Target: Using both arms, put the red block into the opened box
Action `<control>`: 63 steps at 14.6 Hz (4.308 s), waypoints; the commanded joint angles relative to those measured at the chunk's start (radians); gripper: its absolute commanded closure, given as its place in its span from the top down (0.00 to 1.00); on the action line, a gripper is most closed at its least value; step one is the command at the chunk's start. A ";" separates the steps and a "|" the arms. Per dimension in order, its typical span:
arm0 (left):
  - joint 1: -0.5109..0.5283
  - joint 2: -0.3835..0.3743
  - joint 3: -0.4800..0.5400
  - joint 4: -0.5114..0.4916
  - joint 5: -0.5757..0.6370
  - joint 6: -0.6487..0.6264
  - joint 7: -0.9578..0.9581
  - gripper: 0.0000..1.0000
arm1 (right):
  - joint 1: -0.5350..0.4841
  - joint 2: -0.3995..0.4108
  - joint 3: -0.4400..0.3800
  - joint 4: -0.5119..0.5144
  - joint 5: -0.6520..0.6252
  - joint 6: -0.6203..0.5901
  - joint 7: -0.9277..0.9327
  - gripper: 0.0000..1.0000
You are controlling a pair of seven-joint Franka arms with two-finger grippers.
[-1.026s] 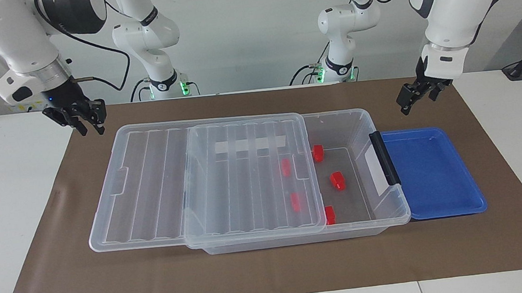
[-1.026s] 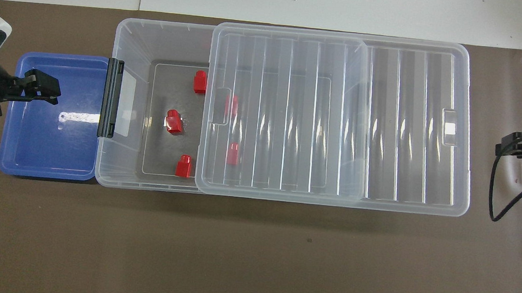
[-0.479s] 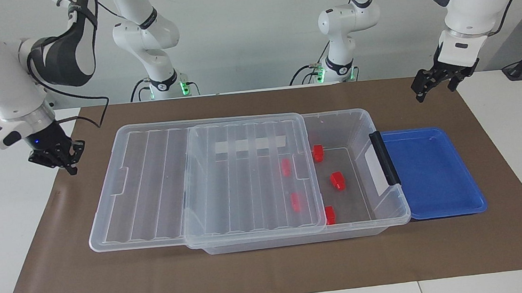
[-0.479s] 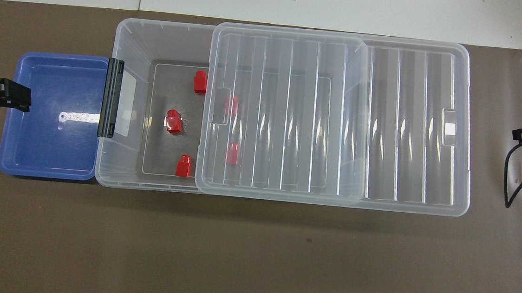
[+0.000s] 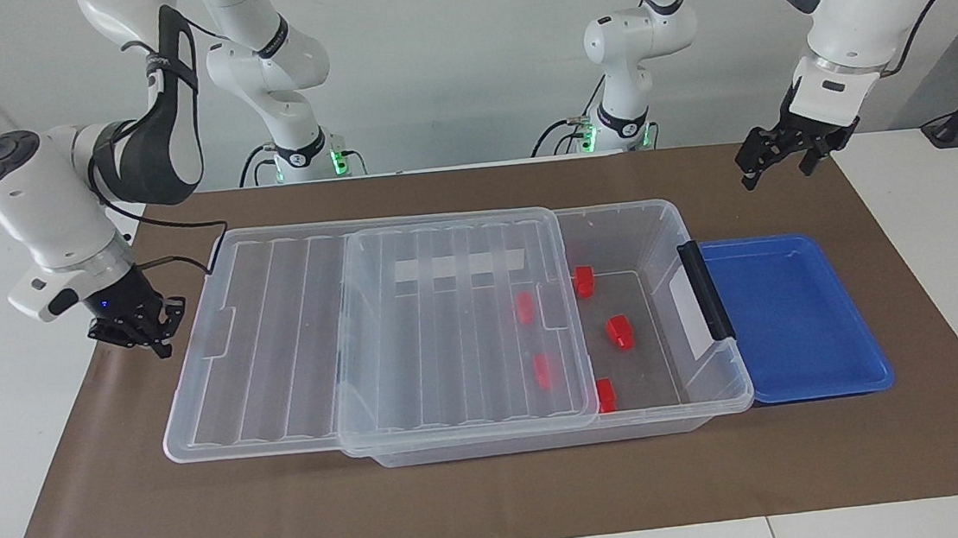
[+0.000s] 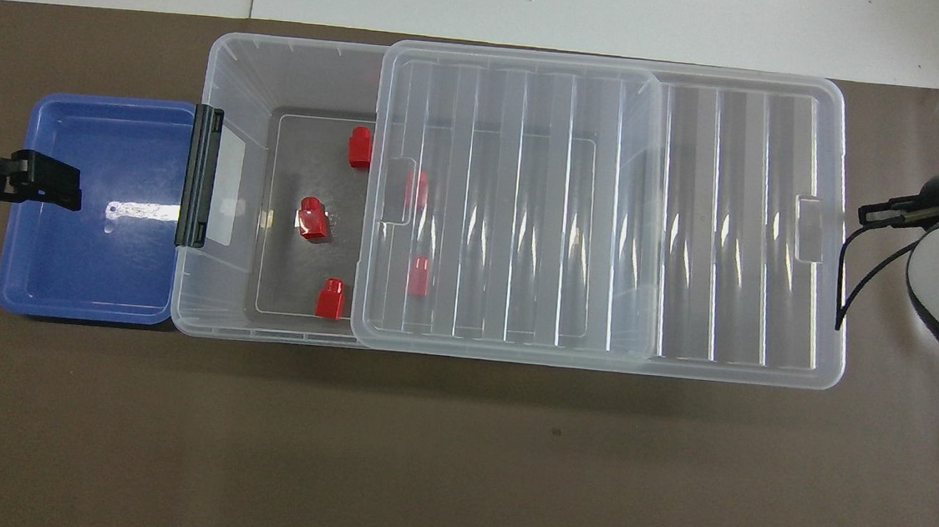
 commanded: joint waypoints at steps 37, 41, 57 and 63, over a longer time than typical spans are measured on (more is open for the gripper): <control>-0.099 -0.023 0.098 -0.020 -0.019 0.040 0.031 1.00 | 0.307 -0.010 0.001 -0.048 0.158 0.028 0.364 0.00; -0.099 -0.023 0.097 -0.022 -0.019 0.040 0.031 1.00 | 0.287 -0.016 -0.010 -0.025 0.011 -0.003 0.369 0.00; -0.101 -0.023 0.097 -0.023 -0.019 0.053 0.029 1.00 | 0.123 -0.190 -0.010 0.212 -0.063 -0.621 0.441 1.00; -0.101 -0.023 0.097 -0.025 -0.019 0.051 0.029 1.00 | 0.132 -0.190 -0.007 0.207 -0.106 -0.606 0.420 1.00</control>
